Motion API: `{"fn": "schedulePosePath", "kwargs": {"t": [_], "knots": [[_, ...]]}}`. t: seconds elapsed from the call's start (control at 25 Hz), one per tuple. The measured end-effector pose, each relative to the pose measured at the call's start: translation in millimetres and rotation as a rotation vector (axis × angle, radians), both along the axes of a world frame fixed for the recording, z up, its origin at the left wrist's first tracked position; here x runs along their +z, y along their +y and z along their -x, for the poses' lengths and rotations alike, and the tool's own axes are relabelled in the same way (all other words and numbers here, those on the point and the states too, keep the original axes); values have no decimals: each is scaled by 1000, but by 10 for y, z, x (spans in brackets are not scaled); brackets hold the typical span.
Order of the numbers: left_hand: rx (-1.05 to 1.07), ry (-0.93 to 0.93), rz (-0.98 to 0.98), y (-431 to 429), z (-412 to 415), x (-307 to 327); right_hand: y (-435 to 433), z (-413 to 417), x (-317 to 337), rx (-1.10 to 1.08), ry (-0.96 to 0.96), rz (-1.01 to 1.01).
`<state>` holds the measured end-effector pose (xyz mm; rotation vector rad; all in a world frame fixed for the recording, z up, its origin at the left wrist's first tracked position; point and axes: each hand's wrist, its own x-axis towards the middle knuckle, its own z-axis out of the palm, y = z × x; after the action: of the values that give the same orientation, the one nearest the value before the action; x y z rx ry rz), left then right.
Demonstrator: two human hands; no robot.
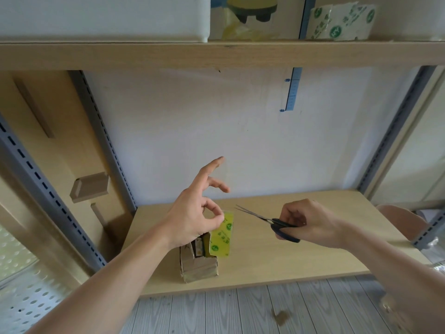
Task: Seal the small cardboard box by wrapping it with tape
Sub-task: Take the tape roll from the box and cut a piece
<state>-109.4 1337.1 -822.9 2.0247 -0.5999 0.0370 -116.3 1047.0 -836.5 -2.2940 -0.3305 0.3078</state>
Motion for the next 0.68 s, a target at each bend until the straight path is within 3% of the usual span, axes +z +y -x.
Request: {"fn": "schedulePosePath", "kwargs": {"t": [0.08, 0.2, 0.28, 0.48, 0.68], "knots": [[14, -5, -10, 0, -14, -21, -98, -99, -270, -135, 29, 61], [41, -2, -31, -8, -54, -52, -129, -209, -830, -284, 80, 358], [42, 7, -44, -25, -88, -87, -34, -237, -1136, -232, 112, 511], [32, 38, -47, -78, -176, -220, 270, -403, -1360, -140, 75, 654], [47, 44, -43, -155, -261, -439, 420, -562, -1629, -142, 157, 767]]}}
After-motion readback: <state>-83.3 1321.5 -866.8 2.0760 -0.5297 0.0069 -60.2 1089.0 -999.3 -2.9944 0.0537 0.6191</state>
